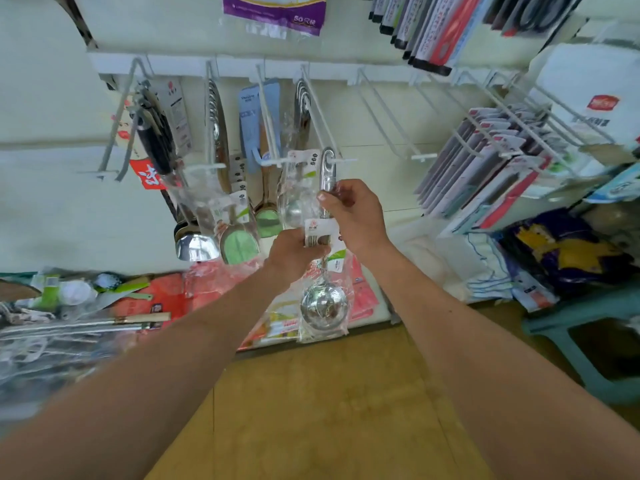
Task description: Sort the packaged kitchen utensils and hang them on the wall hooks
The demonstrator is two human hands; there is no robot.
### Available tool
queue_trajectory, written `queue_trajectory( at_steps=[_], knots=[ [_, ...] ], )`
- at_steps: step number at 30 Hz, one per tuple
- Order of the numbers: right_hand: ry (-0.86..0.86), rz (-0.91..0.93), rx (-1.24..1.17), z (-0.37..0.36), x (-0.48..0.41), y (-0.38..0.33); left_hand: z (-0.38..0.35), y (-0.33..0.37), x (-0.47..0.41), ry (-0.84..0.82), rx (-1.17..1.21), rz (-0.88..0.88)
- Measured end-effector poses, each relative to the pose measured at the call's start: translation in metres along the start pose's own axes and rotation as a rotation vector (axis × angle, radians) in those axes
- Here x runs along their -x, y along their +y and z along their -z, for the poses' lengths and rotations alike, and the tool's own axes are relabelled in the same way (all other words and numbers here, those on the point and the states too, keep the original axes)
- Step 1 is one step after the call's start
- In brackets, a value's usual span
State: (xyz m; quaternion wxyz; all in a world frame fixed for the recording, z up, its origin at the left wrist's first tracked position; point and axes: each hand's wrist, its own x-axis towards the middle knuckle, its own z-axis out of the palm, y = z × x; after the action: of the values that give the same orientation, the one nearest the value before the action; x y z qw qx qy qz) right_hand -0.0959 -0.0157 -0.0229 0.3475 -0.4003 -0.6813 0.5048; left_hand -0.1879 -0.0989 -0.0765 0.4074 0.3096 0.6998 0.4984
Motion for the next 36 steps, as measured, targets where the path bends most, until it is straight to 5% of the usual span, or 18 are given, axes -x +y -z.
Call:
queue_trajectory(
  at_steps=[8,13,24,36],
  knots=[
    [0.017,-0.023,0.05,0.003,0.076,-0.02,0.009,-0.007,0.074,-0.093,-0.025,-0.02],
    [-0.099,0.003,0.064,-0.056,0.109,-0.041,0.068,-0.022,0.115,-0.061,-0.016,-0.002],
    [-0.576,0.071,0.1,-0.356,0.226,-0.09,0.337,-0.149,0.247,0.343,-0.034,0.181],
    [-1.188,0.167,0.19,-0.656,0.501,-0.079,0.534,-0.354,0.503,0.842,0.343,0.503]
  ],
)
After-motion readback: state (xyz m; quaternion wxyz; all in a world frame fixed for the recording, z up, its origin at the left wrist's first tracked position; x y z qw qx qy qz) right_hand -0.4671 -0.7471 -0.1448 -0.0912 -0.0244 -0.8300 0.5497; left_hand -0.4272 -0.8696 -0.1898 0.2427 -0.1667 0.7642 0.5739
